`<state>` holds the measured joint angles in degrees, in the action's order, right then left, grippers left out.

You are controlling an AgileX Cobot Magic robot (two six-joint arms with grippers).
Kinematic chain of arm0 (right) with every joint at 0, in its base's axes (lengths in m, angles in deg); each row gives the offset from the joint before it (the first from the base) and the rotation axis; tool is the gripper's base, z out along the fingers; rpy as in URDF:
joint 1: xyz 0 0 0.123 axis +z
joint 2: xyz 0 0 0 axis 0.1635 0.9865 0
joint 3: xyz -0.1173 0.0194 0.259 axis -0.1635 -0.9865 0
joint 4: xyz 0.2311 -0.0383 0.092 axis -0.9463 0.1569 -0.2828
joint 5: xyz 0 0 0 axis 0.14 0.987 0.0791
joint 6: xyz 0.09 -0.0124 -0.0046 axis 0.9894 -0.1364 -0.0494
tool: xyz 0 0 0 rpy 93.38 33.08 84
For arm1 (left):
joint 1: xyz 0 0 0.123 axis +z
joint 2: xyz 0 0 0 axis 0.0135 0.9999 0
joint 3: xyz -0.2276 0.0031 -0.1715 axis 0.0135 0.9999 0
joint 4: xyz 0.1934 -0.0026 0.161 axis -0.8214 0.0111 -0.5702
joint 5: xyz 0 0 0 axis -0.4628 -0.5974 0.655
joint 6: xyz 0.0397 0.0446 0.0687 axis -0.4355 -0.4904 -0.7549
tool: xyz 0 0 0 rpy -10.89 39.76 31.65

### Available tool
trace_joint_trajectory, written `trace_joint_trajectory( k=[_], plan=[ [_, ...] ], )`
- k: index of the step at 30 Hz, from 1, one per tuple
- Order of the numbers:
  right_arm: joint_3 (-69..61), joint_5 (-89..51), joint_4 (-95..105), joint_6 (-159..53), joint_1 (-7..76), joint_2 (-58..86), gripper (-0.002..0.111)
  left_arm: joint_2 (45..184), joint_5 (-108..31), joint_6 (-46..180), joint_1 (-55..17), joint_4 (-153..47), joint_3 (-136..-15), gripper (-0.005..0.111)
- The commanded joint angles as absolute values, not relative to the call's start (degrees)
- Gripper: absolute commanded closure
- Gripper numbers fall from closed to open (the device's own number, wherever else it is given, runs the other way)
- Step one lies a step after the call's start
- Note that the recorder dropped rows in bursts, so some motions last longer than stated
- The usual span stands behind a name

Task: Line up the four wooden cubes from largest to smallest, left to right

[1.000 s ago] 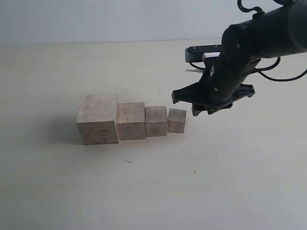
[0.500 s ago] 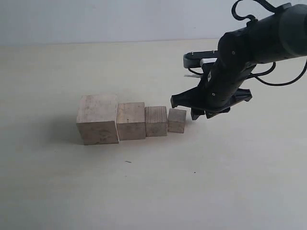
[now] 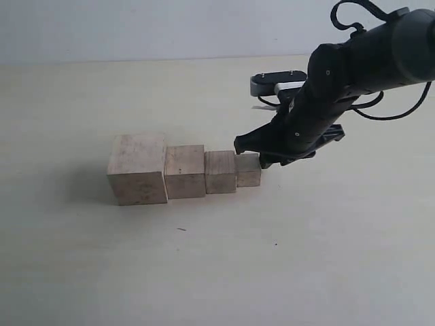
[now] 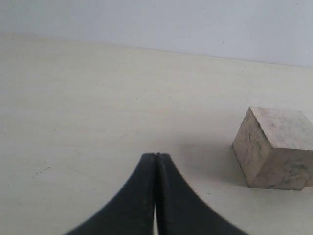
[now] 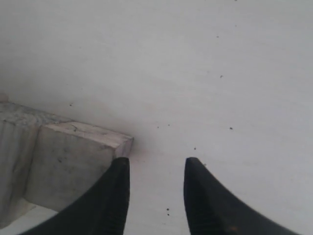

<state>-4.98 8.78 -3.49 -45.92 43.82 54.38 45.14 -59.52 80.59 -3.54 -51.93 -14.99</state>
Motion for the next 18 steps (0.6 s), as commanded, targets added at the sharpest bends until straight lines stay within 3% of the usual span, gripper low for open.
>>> trace_joint_trajectory(
  k=[1, 18],
  plan=[
    [-4.6, 7.6, -5.8, -48.6, 44.1, 54.4, 0.072, 44.8, -59.1, 80.6, -4.0, -52.1, -15.0, 0.107],
    [-4.6, 9.3, -5.7, -47.9, 44.1, 54.4, 0.072, 44.8, -59.1, 80.6, -4.0, -52.1, -15.0, 0.107]
  ],
)
